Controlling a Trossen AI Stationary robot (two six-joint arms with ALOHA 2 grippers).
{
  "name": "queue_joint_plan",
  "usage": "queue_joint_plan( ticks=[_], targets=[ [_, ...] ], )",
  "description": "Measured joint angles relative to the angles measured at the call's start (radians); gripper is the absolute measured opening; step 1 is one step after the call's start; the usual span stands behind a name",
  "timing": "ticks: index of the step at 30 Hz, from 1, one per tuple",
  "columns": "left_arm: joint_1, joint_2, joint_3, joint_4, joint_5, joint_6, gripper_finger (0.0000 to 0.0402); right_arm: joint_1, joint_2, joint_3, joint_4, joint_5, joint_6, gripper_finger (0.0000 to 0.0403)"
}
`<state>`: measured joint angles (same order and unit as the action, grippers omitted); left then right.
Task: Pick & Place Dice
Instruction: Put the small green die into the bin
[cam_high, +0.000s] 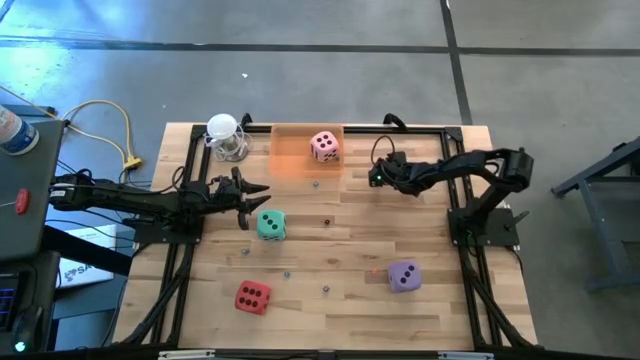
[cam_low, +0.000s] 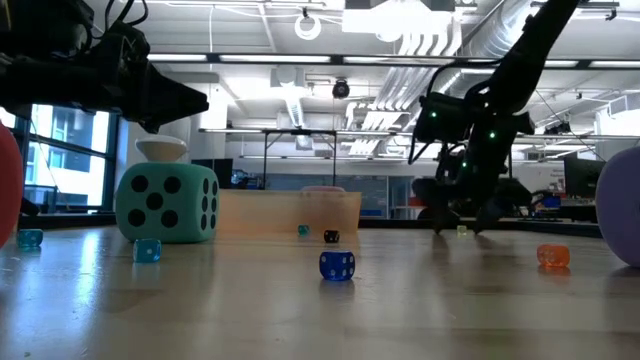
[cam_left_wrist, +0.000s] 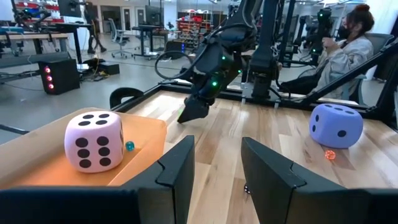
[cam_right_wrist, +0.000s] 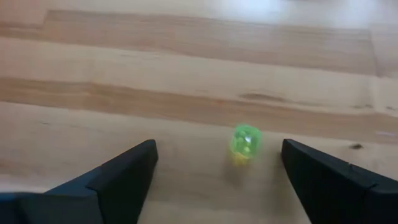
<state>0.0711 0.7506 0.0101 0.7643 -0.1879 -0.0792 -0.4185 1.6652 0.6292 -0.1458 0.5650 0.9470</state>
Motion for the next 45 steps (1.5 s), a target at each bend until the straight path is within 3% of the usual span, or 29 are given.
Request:
queue_joint_plan(
  ticks=[15,26,35,40,45],
  targets=[
    [0.000,0.000,0.000,-0.001,0.000,0.000,0.0129,-0.004,0.003,-0.002,0.020,0.007,-0.009,0.0192],
    [0.000,0.000,0.000,-0.001,0.000,0.000,0.0129,-0.004,0.002,-0.002,0.015,-0.027,-0.040,0.0040],
    [0.000,0.000,0.000,-0.001,0.001,0.000,0.0129,0.062,-0.075,0.014,0.013,-0.095,-0.128,0.0036],
    [0.000,0.000,0.000,-0.001,0.001,0.000,0.0129,0.121,-0.152,0.071,0.141,-0.085,-0.251,0.0036],
    [0.000,0.000,0.000,-0.001,0.001,0.001,0.0129,0.143,-0.149,0.151,0.293,-0.109,-0.360,0.0036]
  ],
)
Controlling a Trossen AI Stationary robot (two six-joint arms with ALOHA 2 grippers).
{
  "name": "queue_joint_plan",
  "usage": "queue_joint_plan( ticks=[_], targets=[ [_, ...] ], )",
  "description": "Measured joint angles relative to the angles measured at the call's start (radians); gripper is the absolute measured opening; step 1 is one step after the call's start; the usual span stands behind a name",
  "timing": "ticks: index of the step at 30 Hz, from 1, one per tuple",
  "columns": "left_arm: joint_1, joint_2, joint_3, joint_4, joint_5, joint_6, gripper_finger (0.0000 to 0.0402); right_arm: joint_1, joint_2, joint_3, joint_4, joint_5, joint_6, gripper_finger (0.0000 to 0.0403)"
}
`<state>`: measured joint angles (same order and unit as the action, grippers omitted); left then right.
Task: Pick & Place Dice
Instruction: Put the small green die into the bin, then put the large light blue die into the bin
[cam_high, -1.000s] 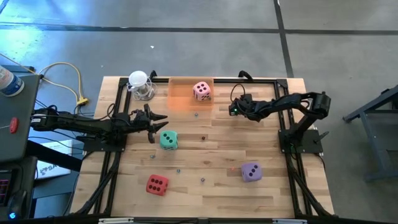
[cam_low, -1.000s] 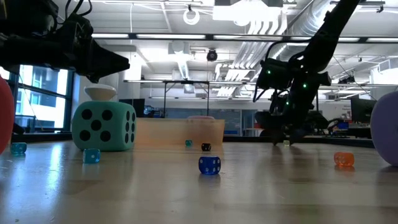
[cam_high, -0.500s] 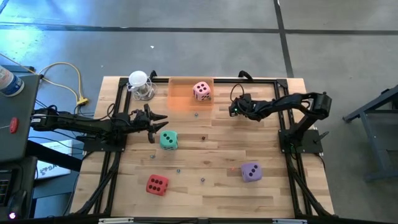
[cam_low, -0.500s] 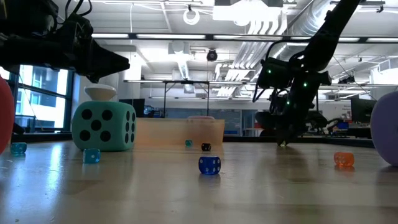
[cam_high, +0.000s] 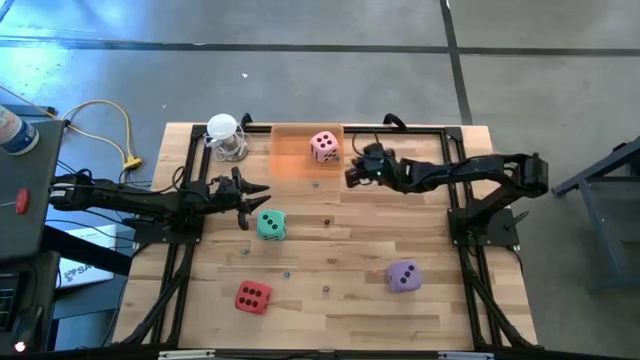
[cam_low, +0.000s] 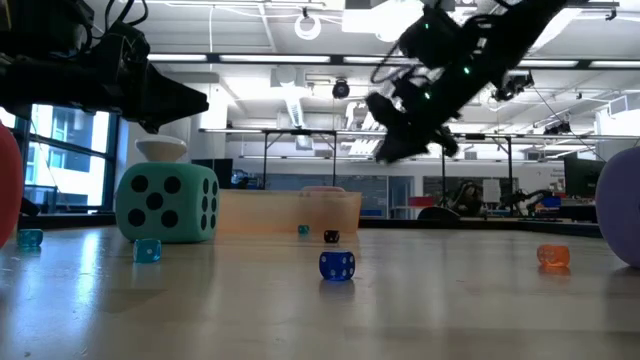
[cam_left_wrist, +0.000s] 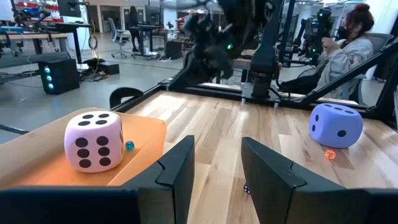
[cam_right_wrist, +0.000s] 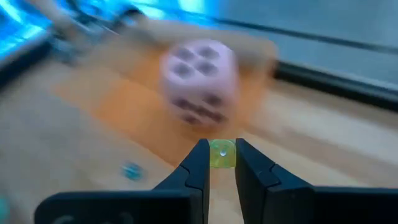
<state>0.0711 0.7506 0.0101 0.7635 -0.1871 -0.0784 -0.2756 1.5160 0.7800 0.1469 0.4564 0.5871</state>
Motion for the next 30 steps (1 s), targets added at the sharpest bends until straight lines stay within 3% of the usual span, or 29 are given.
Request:
queue_joint_plan(
  ticks=[3,10,19,30],
  targets=[
    [0.000,0.000,0.000,0.004,0.000,0.000,0.0129,-0.015,0.055,0.066,0.077,-0.073,-0.047,0.0036],
    [0.000,0.000,0.000,0.004,0.000,-0.042,0.0129,-0.027,0.208,0.203,0.061,-0.135,-0.095,0.0047],
    [0.000,0.000,0.000,0.004,-0.011,-0.047,0.0129,-0.058,0.326,0.251,0.068,-0.172,-0.098,0.0128],
    [0.000,0.000,0.000,0.007,-0.014,-0.051,0.0129,-0.029,0.285,0.250,0.098,-0.108,-0.271,0.0275]
  ],
)
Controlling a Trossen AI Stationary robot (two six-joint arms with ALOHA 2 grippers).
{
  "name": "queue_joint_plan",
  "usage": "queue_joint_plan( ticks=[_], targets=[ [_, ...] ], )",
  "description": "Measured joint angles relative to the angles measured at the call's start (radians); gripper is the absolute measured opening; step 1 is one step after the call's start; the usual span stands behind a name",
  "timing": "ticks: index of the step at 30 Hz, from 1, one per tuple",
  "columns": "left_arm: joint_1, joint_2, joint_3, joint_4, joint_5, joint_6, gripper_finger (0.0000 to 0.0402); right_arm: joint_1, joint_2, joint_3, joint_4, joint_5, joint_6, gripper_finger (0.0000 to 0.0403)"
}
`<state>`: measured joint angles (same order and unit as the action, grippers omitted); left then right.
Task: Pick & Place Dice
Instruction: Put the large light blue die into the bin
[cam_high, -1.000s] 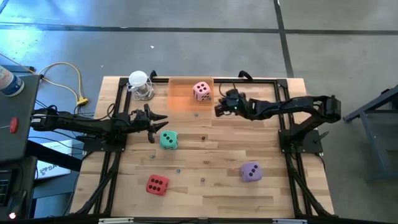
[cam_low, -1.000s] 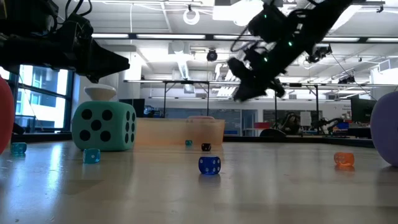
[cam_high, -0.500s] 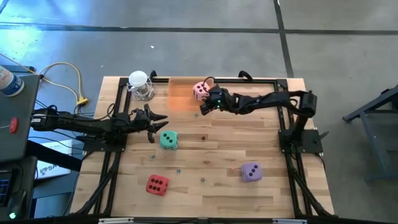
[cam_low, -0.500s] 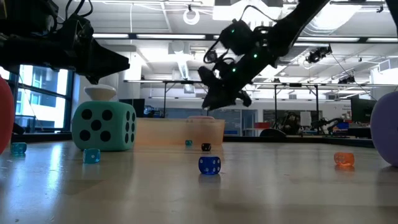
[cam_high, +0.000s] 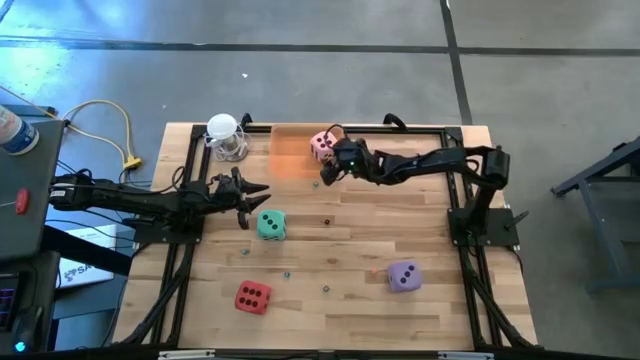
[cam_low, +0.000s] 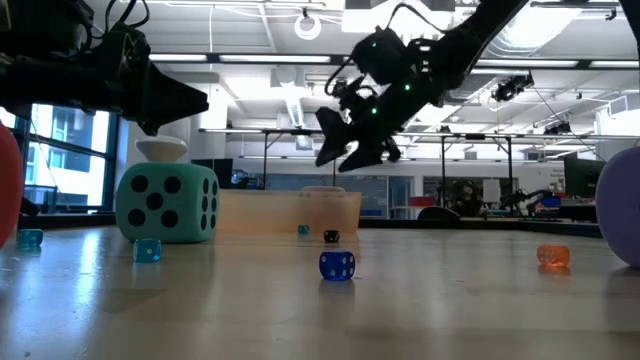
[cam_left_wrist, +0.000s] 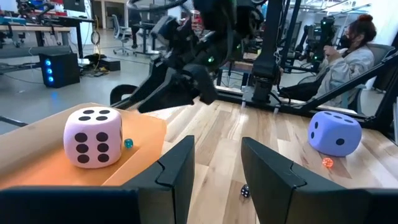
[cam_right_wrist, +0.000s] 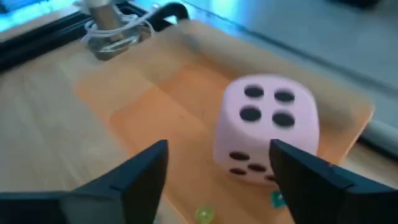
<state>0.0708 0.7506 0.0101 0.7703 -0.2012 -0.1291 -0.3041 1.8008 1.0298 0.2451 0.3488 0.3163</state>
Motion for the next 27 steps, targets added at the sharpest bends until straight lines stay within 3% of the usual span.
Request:
queue_joint_plan(
  ticks=[7,14,19,27],
  targets=[
    [0.000,0.000,0.000,0.002,-0.003,0.021,0.0129,0.062,-0.103,0.002,0.010,0.144,-0.189,0.0325],
    [0.000,0.000,0.000,0.023,-0.064,0.025,0.0129,0.111,-0.153,0.001,-0.009,0.151,-0.190,0.0329],
    [-0.006,0.000,0.003,0.057,-0.084,0.109,0.0132,0.141,-0.154,0.001,-0.016,0.150,-0.191,0.0329],
    [-0.040,0.000,0.013,0.057,-0.096,0.130,0.0204,0.149,-0.154,0.001,-0.035,0.150,-0.189,0.0329]
  ],
)
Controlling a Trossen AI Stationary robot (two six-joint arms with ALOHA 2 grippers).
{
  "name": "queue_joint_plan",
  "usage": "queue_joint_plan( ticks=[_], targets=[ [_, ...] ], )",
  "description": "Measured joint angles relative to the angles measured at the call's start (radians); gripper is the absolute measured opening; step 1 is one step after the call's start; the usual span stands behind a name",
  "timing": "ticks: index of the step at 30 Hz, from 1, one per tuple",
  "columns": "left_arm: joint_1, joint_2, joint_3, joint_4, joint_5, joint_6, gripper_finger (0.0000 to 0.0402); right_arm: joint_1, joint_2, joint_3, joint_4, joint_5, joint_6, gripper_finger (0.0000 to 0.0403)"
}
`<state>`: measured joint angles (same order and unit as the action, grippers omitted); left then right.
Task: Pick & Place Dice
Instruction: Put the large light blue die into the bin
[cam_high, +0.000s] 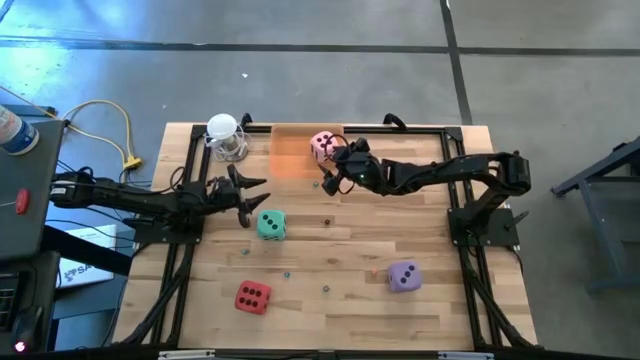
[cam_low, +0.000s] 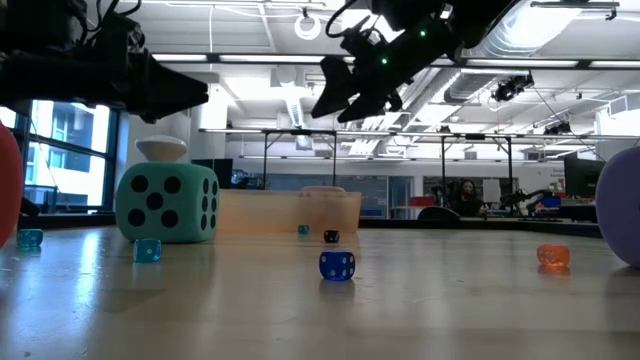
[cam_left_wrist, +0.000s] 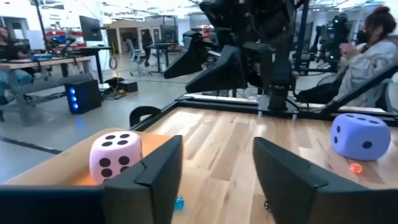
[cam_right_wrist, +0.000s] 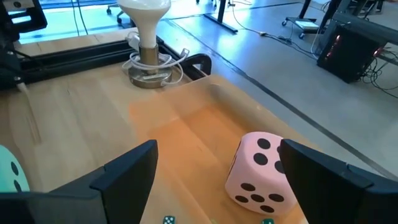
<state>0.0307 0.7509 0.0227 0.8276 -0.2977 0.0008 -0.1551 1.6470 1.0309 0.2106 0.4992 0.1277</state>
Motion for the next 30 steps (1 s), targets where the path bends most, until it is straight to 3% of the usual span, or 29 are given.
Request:
queue_joint_plan(
  ticks=[6,13,16,24,30],
  targets=[
    [-0.009,0.005,0.001,0.001,-0.134,-0.100,0.0272,0.001,0.000,0.000,-0.024,0.000,0.003,0.0329],
    [-0.009,0.004,0.002,0.025,-0.136,-0.114,0.0285,0.007,0.000,0.000,-0.052,0.000,0.010,0.0325],
    [-0.021,0.004,0.002,0.009,-0.081,-0.152,0.0285,0.007,0.000,0.000,-0.053,0.000,0.010,0.0320],
    [-0.033,0.011,0.002,0.005,0.090,-0.047,0.0285,0.007,0.000,0.000,-0.077,0.000,0.011,0.0313],
    [-0.034,0.033,0.002,-0.024,0.101,-0.069,0.0285,0.007,0.000,0.000,-0.083,-0.001,0.046,0.0313]
  ],
)
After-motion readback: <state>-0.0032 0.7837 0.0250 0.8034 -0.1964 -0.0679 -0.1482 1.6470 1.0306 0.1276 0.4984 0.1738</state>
